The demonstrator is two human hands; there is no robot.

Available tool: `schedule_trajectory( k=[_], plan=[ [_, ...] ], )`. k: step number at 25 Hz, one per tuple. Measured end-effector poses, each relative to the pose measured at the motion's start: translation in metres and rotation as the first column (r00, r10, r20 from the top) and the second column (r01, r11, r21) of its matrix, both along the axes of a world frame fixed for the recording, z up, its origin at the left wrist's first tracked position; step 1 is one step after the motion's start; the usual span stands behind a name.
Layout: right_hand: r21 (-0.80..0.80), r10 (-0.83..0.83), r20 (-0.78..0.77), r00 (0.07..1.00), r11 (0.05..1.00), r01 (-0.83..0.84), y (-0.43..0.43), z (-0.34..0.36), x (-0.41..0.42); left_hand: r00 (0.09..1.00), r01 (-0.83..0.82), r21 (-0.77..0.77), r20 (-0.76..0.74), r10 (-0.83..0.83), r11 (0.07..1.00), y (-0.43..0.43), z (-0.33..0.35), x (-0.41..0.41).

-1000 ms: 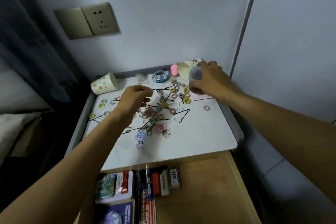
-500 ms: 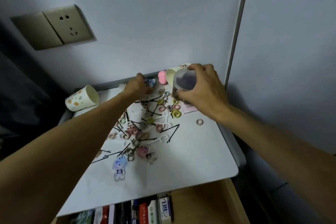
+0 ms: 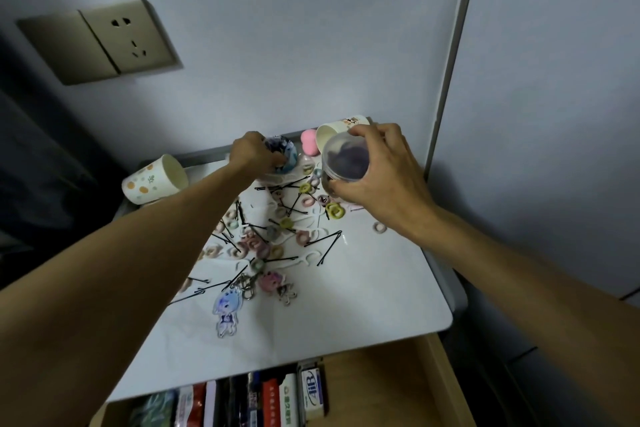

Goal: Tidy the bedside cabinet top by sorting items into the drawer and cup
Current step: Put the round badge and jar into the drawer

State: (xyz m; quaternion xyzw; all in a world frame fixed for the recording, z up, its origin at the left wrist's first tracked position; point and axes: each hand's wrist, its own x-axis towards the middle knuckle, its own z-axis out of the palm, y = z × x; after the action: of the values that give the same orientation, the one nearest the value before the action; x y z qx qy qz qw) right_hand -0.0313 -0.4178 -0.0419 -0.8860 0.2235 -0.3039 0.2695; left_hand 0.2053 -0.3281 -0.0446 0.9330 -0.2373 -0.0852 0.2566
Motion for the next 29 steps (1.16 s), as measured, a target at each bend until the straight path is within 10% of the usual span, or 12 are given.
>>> schedule_trajectory(
  k=[7,11,17,29],
  plan=[
    [-0.001,0.093,0.005,0.996,0.996,-0.093,0.029,0.015,-0.011,0.982,-0.116,-0.423,-0.186,0.04,0.899,0.046,0.036,-0.037],
    [0.022,0.203,0.035,0.979,0.979,-0.204,0.072,0.028,-0.032,0.777,-0.329,-0.67,-0.593,-0.213,0.665,0.118,0.069,-0.106],
    [0.163,0.31,-0.014,0.951,0.939,-0.303,0.163,0.03,-0.061,0.482,-0.538,-0.628,-0.777,-0.406,0.563,0.229,0.073,-0.199],
    [0.296,0.543,-0.234,0.807,0.83,-0.472,0.281,-0.024,-0.067,0.533,-0.662,-0.503,-0.837,-0.123,0.555,0.37,0.055,-0.206]
  ],
)
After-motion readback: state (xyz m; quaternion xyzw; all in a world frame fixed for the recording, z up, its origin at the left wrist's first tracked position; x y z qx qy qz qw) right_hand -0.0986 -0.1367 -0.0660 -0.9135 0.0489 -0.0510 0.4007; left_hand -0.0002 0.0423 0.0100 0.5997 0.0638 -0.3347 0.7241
